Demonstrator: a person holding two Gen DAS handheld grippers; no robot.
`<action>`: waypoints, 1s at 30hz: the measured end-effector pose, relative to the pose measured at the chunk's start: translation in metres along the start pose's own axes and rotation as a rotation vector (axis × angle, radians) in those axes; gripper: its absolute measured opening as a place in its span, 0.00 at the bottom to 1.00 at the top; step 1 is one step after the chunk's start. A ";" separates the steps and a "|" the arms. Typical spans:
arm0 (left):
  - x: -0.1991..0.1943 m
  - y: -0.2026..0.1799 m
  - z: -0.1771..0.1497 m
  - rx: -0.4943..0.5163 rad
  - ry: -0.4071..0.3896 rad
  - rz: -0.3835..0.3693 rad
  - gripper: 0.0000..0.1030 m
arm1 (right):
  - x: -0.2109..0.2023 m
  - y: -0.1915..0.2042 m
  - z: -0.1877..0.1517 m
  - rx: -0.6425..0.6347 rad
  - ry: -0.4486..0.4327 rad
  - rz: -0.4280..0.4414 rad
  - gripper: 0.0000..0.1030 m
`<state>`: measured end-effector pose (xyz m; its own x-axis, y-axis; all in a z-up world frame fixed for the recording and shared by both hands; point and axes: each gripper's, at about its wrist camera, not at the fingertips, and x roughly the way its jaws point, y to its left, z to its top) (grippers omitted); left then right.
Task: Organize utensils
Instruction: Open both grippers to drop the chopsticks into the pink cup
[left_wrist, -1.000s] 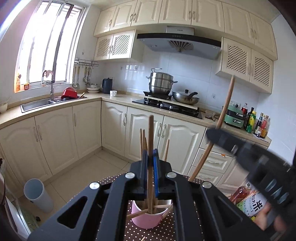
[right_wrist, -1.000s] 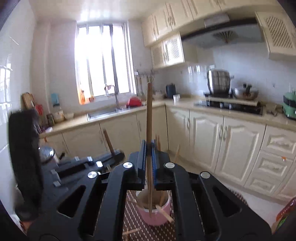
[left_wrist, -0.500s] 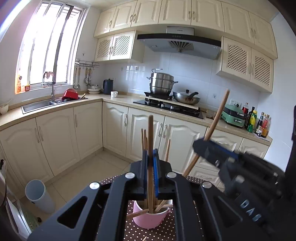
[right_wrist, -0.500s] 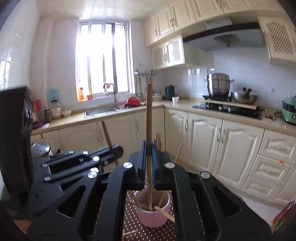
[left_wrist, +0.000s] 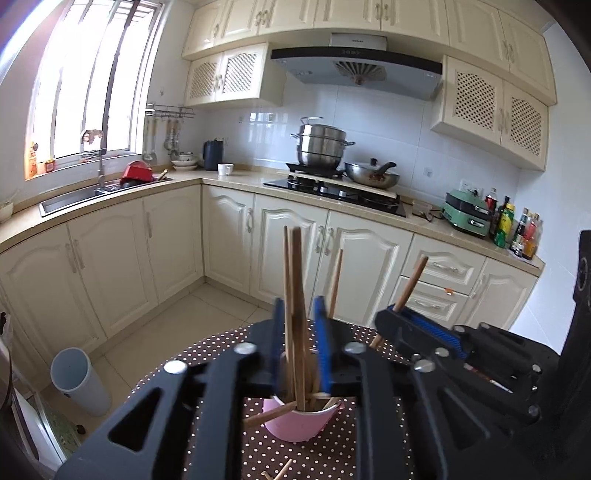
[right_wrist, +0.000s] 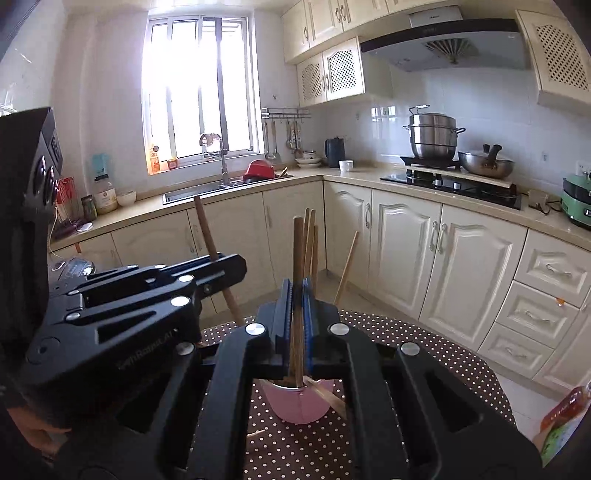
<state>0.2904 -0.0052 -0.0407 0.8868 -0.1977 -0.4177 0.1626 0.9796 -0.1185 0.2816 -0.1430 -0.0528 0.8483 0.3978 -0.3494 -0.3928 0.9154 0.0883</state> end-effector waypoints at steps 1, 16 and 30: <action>-0.002 0.001 0.001 -0.005 -0.004 -0.002 0.27 | -0.002 0.000 0.001 0.000 -0.003 -0.003 0.06; -0.065 -0.007 0.004 0.040 -0.123 0.051 0.63 | -0.043 0.010 0.006 -0.026 -0.060 -0.044 0.07; -0.146 -0.015 -0.014 0.078 -0.234 0.121 0.67 | -0.102 0.020 -0.007 -0.006 -0.123 -0.056 0.07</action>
<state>0.1521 0.0081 0.0096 0.9762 -0.0736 -0.2040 0.0738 0.9973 -0.0066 0.1852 -0.1656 -0.0219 0.9059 0.3511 -0.2368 -0.3456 0.9361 0.0657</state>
